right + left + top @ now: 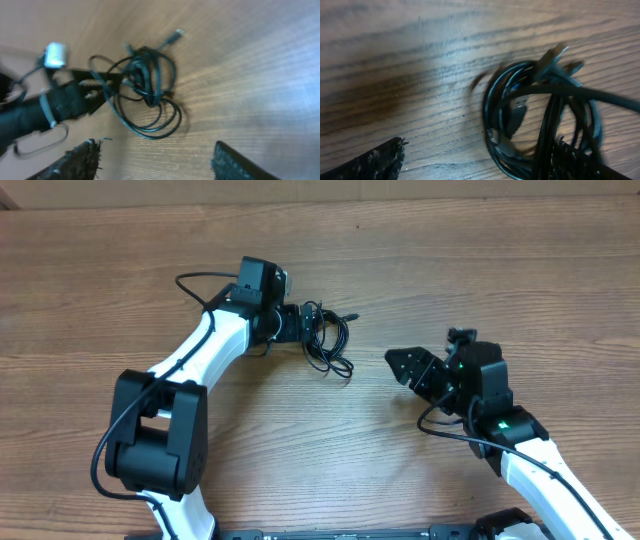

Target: Untangle cables

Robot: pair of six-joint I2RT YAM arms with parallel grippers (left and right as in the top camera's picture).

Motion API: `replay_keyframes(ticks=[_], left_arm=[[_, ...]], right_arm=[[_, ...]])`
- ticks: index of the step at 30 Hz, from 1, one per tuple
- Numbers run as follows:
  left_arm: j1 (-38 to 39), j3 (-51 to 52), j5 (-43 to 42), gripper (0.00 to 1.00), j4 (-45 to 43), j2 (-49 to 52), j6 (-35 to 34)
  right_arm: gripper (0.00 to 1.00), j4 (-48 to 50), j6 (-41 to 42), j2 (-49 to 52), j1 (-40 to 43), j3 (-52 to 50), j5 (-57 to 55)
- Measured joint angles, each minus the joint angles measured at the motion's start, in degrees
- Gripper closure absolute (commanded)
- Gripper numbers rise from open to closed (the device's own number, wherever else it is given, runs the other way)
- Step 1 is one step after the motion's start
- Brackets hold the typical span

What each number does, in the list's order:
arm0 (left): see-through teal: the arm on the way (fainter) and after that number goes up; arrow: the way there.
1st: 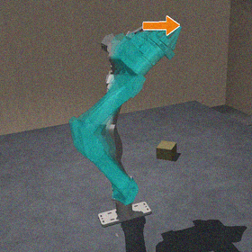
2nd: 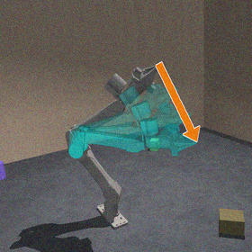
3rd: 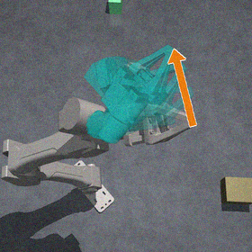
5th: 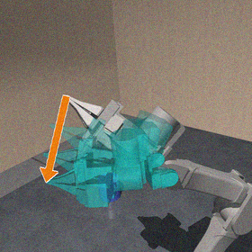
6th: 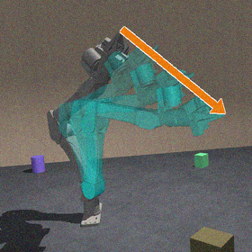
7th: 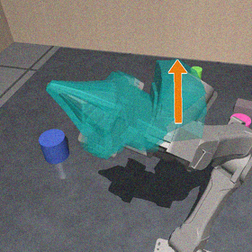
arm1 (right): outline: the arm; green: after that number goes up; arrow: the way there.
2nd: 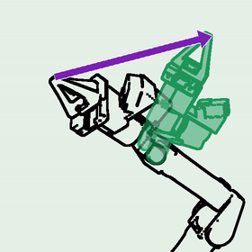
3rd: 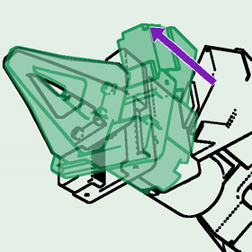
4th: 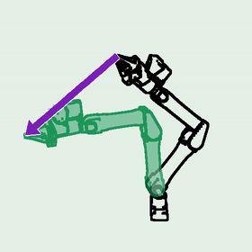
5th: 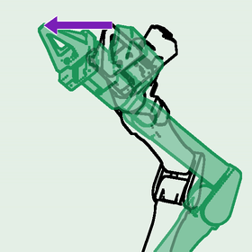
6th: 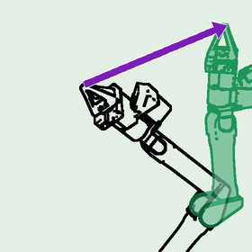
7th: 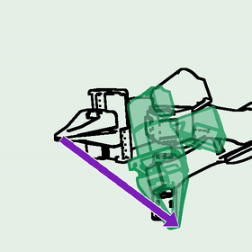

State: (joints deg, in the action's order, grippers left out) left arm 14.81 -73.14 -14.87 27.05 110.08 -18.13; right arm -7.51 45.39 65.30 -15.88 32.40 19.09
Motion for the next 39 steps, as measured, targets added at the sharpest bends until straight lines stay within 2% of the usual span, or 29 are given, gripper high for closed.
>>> replay_keyframes(ticks=[2,8,13,18,24,28,31,35,39], left_arm=[[0.0,0.4,-0.4,0.05,-0.1,0.2,0.0],[-0.2,0.4,-3.7,0.02,-0.5,0.2,-1.7],[-1.5,0.0,-8.5,0.00,2.1,0.2,-2.7],[-6.1,-1.5,-11.4,0.00,6.6,-1.1,-2.9],[-10.7,-2.6,-14.3,0.00,7.4,-4.1,-3.0],[-11.6,-2.6,-15.1,0.00,7.5,-4.1,-3.0],[-12.2,-2.6,-15.4,0.00,7.5,-4.1,-3.2],[-12.7,-2.6,-15.6,0.00,7.7,-4.1,-3.4],[-12.8,-2.6,-15.6,0.01,8.2,-4.2,-3.4]], right_arm=[[0.21,0.7,-4.1,0.5,-0.5,1.6,0.2],[0.16,7.7,-16.2,8.6,-7.1,5.2,-0.3],[0.13,8.3,-24.3,17.2,-14.0,7.8,-6.6],[0.10,12.0,-28.9,22.9,-15.8,9.9,-11.3],[0.11,15.7,-31.6,26.6,-19.0,11.9,-13.3],[0.12,16.5,-32.6,29.3,-22.5,13.5,-13.6],[0.22,16.7,-33.6,32.5,-24.5,15.1,-13.6],[0.26,16.9,-33.3,36.8,-25.4,16.9,-13.6],[0.36,16.8,-31.5,39.4,-25.4,17.4,-13.4]])
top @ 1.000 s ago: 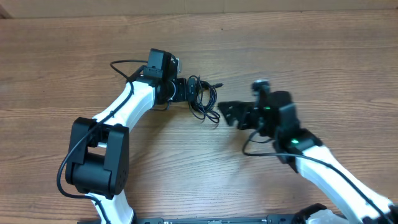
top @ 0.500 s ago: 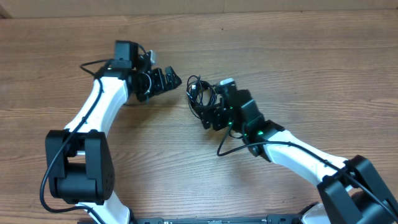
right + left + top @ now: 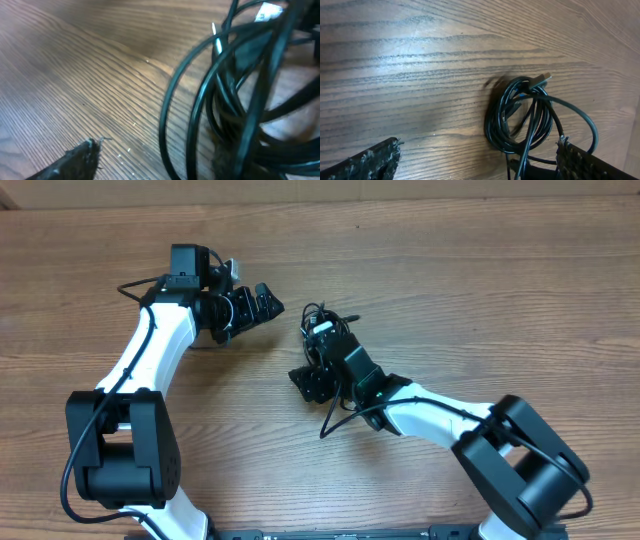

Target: Untangle cables

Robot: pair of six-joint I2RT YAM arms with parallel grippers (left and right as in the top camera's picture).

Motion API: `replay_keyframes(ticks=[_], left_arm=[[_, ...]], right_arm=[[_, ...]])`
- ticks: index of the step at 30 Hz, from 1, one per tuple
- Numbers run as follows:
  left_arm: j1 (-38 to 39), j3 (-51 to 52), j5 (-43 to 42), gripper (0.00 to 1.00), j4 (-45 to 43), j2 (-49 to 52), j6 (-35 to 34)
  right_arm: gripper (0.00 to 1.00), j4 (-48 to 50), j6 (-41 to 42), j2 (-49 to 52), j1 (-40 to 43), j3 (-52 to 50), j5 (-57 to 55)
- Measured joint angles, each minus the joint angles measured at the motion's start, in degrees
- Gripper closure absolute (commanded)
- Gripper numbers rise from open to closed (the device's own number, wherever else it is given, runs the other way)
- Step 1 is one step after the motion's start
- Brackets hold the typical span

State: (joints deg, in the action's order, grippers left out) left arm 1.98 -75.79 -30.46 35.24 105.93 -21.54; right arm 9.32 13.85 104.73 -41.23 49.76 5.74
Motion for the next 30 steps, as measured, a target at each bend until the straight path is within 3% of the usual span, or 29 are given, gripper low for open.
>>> replay_keyframes(ticks=[3,10,16,23,30], left_arm=[[0.0,0.0,0.0,0.00,0.3,0.0,0.0],[0.0,0.0,0.0,0.00,0.8,0.0,0.0],[0.0,0.0,-0.2,0.01,0.8,0.0,0.0],[0.0,0.0,0.5,0.00,1.2,0.0,0.0],[0.0,0.0,0.7,0.00,1.2,0.0,0.0]], right_arm=[[0.50,0.6,1.8,0.1,0.0,0.0,0.9],[0.95,2.6,6.2,0.1,0.0,0.2,8.9],[0.96,3.6,9.4,0.1,0.9,0.4,17.3],[0.96,4.1,12.7,-0.1,8.0,2.9,35.8],[0.96,2.6,14.3,-6.8,13.4,3.1,46.2]])
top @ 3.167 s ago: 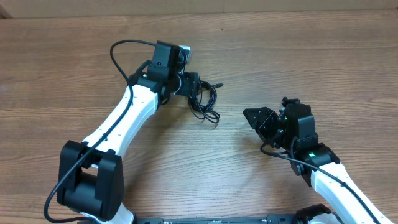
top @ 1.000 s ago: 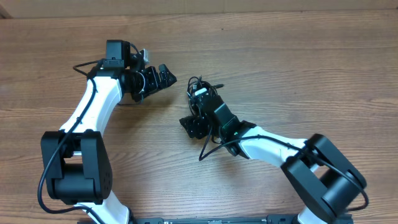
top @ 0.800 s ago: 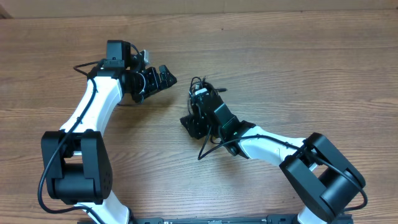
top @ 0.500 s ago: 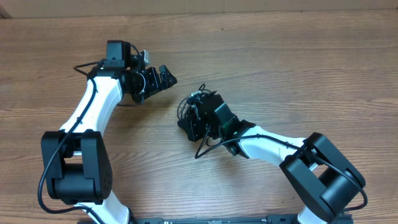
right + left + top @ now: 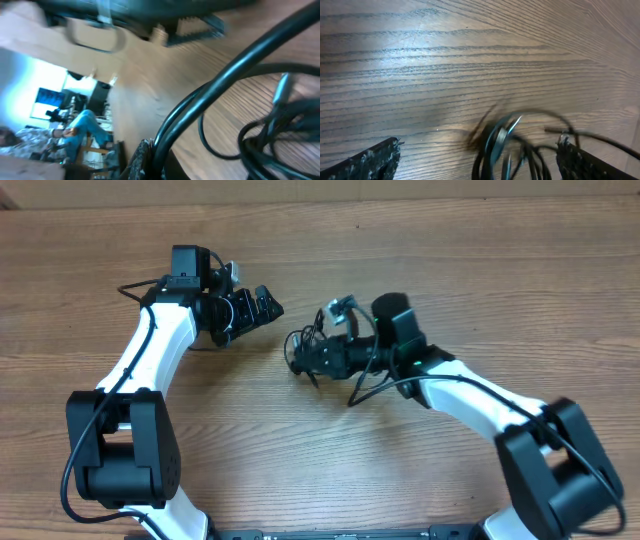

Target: Untangle cables

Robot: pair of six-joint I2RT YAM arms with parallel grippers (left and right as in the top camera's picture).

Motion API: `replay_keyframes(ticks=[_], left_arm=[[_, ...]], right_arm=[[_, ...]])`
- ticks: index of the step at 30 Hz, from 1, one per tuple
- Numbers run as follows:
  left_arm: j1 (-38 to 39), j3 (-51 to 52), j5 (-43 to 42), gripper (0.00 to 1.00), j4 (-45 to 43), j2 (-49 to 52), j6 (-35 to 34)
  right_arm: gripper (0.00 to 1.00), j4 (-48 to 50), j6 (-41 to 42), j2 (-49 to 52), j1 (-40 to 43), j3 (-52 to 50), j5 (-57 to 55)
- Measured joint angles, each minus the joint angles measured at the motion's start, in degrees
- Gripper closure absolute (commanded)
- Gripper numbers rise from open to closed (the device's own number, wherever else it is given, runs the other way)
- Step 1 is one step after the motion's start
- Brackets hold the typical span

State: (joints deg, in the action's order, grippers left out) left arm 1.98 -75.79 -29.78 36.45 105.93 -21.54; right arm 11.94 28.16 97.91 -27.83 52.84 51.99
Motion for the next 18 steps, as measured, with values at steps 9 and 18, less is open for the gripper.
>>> replay_keyframes(ticks=[9,18], left_arm=[[0.0,0.0,0.0,0.00,0.0,0.0,0.0],[0.0,0.0,0.0,0.00,0.0,0.0,0.0]], right_arm=[[0.96,-8.7,-0.4,-9.7,2.8,0.3,-4.2],[0.96,-13.0,-0.5,-20.1,4.7,0.3,-1.1]])
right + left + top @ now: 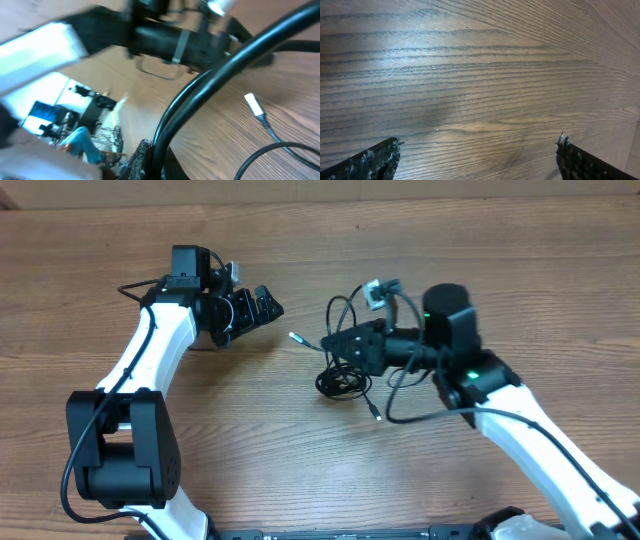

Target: Untangle cables

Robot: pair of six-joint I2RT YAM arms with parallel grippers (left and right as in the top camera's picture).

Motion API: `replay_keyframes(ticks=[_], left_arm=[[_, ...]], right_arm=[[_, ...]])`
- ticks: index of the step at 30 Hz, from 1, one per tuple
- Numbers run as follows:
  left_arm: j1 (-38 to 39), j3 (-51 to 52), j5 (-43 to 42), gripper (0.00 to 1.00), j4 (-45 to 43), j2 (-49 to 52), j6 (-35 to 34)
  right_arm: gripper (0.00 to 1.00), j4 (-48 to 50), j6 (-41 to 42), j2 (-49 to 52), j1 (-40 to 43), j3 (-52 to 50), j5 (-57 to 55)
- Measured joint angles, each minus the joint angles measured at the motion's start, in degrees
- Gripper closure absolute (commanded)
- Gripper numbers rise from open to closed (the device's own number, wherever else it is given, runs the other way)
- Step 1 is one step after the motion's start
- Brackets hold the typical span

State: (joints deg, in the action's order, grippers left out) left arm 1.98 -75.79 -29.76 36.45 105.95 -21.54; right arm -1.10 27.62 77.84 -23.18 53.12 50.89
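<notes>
The tangled black cables [341,376] hang and trail in a bundle at the table's middle. One loop rises behind the gripper [343,308], and plug ends stick out left [296,337] and below [377,416]. My right gripper [352,346] is shut on a thick strand [210,90], which runs up between its fingers [144,156] in the right wrist view. A pale plug [254,105] shows beyond it. My left gripper [258,307] stands open to the left of the bundle, apart from it. Only bare wood lies between its fingertips [375,159].
The wooden table [520,270] stretches all round. The left arm [160,345] crosses the left side, and its gripper shows blurred at the top of the right wrist view [175,35]. The right arm [520,430] fills the lower right.
My right gripper, still shut on the cable, has moved right and the bundle went with it. The cables have left the left wrist view. The left arm has not moved.
First my left gripper stood open round the bundle while the right was open, far off at the right. Then the left had drawn back and the right was at the bundle. Later the right was shut on a strand, and now it holds the bundle further right.
</notes>
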Motion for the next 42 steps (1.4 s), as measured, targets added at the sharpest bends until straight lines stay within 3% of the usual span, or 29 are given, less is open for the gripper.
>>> replay_keyframes(ticks=[7,12,22,23,26,36,38,40,42], left_arm=[[0.0,0.0,1.4,0.01,0.0,0.0,0.0],[0.0,0.0,5.2,0.00,-0.1,0.0,0.0],[0.0,0.0,6.9,0.00,0.0,0.0,-2.2],[0.0,0.0,6.4,0.05,-0.3,0.0,-2.3],[0.0,0.0,1.7,0.20,-3.1,0.0,-1.7],[0.2,0.0,-18.3,0.27,-0.6,0.0,2.7],[0.6,0.0,-21.0,0.28,1.1,0.0,3.1],[1.5,0.0,-22.7,0.36,3.1,0.0,4.3],[2.8,0.0,-24.0,0.36,4.1,0.0,6.2]], right_arm=[[0.96,0.7,0.0,-2.8,3.7,0.0,4.0],[0.96,7.3,0.5,-2.1,3.3,0.0,4.6],[0.96,11.0,4.4,-1.6,3.2,0.0,-0.7],[0.96,11.9,4.8,-1.4,3.2,0.0,-1.1],[0.96,14.1,7.5,-0.8,3.0,0.0,-3.8],[0.96,19.7,19.7,3.0,2.8,0.0,-17.0],[0.96,20.9,20.9,3.9,2.6,0.0,-18.6],[0.96,22.9,21.7,4.8,2.0,0.0,-20.4],[0.96,24.9,23.4,5.3,0.9,0.0,-22.5]])
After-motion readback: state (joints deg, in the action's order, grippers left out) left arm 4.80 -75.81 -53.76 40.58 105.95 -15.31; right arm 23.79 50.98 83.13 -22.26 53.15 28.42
